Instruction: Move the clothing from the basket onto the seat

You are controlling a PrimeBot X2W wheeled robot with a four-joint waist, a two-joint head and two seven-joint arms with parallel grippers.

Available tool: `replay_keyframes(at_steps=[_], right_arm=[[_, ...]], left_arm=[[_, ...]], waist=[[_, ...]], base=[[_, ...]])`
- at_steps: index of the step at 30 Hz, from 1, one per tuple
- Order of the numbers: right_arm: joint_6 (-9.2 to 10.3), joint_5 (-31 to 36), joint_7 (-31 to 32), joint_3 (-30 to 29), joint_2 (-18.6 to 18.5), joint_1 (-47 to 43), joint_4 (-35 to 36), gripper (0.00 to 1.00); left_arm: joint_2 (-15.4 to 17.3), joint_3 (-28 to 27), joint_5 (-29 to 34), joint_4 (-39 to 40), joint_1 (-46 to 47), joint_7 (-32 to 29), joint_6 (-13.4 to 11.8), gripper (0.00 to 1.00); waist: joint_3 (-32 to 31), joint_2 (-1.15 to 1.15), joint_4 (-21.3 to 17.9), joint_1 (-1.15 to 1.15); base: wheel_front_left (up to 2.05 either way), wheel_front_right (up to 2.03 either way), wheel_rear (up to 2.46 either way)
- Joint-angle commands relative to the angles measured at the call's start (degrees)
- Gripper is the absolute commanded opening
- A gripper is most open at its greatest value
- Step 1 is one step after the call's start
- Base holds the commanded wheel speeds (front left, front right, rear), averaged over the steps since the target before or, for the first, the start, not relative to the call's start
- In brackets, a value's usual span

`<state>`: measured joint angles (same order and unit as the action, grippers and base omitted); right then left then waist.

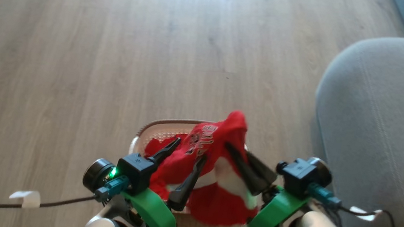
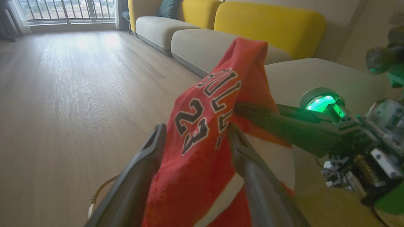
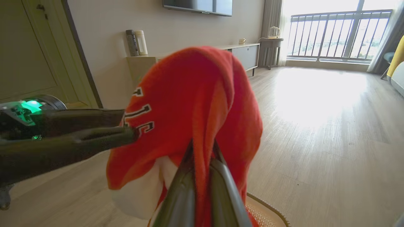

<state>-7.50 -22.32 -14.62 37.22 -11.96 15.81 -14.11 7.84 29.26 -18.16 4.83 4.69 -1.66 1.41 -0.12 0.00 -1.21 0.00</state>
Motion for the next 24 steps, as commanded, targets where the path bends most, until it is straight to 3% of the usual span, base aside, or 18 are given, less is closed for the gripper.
replay_keyframes(at_steps=[1, 6, 12, 18, 24], right_arm=[[0.01, 0.0, -0.38, -1.07, -0.51, 0.82, 2.6, 0.0], [0.01, 1.29, -0.38, -5.88, -2.12, -0.75, 5.59, 0.0], [0.01, 2.49, -0.35, -10.84, -2.48, -2.27, 7.87, 0.0], [0.01, 4.13, -0.36, -15.35, -1.75, -2.94, 9.03, 0.0], [0.01, 3.53, -0.37, -23.15, 1.12, -0.46, 10.34, 0.0]], left_arm=[[0.28, -1.88, 0.23, 1.08, 2.17, 1.24, 0.28, 1.0], [-0.16, -1.13, 1.42, -1.12, 2.91, 3.98, 0.04, 1.0], [-1.02, 0.04, 2.01, -1.84, 4.55, 5.16, 0.11, 1.0], [-1.0, 0.94, 2.86, -1.96, 6.08, 5.04, 0.32, 1.0], [-0.19, 1.51, 4.25, -0.37, 9.53, 3.66, 0.9, 1.0]], waist=[[0.93, 0.0, -2.91, 0.0], [3.32, 0.0, -10.25, 0.0], [6.14, 0.0, -16.2, 0.0], [9.04, 0.0, -17.68, 0.0], [16.07, 0.0, -16.13, 0.0]], base=[[0.0, 0.0, 0.0], [0.0, 0.0, 0.0], [0.0, 0.0, 0.0], [0.0, 0.0, 0.0], [0.0, 0.0, 0.0]])
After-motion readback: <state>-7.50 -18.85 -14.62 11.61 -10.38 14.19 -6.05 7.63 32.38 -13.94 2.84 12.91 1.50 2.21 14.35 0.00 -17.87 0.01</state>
